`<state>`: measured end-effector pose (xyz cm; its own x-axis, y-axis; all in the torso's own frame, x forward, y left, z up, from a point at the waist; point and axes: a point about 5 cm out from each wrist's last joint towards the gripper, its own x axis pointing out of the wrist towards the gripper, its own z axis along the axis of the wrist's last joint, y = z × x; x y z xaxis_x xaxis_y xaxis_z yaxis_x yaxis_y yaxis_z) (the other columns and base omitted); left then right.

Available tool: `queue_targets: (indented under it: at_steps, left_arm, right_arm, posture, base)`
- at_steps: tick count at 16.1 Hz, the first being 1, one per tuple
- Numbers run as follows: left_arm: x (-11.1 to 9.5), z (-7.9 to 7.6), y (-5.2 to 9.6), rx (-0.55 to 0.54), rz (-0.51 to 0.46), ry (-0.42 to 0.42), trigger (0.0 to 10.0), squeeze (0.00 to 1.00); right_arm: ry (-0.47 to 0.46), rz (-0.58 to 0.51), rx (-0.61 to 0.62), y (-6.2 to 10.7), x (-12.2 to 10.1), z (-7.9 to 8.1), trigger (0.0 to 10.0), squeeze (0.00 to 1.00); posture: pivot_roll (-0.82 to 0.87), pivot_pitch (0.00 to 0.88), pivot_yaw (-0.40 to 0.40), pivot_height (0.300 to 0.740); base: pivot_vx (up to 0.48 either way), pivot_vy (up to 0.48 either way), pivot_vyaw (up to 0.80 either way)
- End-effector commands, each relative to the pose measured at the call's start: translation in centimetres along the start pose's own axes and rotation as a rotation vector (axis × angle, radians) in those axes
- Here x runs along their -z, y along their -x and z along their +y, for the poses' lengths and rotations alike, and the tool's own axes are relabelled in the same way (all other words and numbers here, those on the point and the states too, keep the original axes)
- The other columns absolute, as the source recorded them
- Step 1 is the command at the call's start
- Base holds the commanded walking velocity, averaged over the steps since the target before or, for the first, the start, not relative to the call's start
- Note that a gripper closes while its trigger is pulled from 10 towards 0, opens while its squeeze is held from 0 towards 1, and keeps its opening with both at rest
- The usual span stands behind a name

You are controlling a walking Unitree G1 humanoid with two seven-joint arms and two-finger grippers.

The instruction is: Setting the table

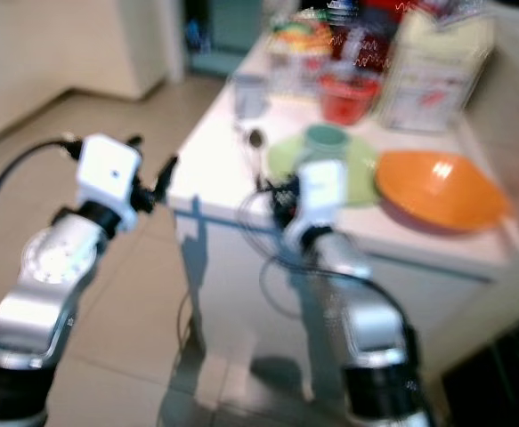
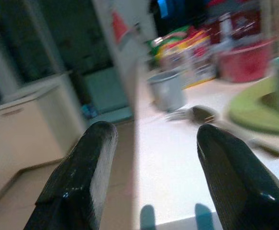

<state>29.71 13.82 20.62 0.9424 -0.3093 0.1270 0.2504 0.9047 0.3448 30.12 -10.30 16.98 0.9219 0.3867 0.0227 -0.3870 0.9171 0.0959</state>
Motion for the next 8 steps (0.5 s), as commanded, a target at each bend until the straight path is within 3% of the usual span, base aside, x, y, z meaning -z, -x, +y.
queue_targets:
  at_steps: [1, 4, 5, 8]
  left_arm:
    - [-0.5, -0.5, -0.1, 0.021, -0.017, 0.006, 10.0, 0.00]
    - [-0.7, -1.2, 0.2, 0.095, -0.034, 0.045, 10.0, 0.00]
    - [-0.8, -1.7, 0.5, 0.131, -0.049, 0.060, 10.0, 0.00]
    - [-0.7, -2.4, 0.9, 0.199, -0.042, 0.088, 10.0, 0.00]
  right_arm:
    - [-0.029, -0.032, 0.052, 0.5, -0.5, -1.3, 10.0, 0.00]
    - [-0.079, -0.085, 0.034, 1.4, -1.2, -1.7, 10.0, 0.00]
    - [-0.085, -0.116, 0.013, 2.0, -1.4, -1.6, 10.0, 1.00]
    - [-0.050, -0.161, -0.020, 3.2, -1.6, -1.5, 10.0, 1.00]
  posture:
    - [0.05, 0.000, -0.015, 0.740]
    - [0.05, 0.000, -0.012, 0.740]
    - [0.05, 0.000, -0.012, 0.740]
    - [0.04, 0.000, -0.014, 0.740]
  base:
    - [0.300, 0.000, 0.00]
    - [0.000, 0.000, 0.00]
    - [0.000, 0.000, 0.00]
    - [0.000, 0.000, 0.00]
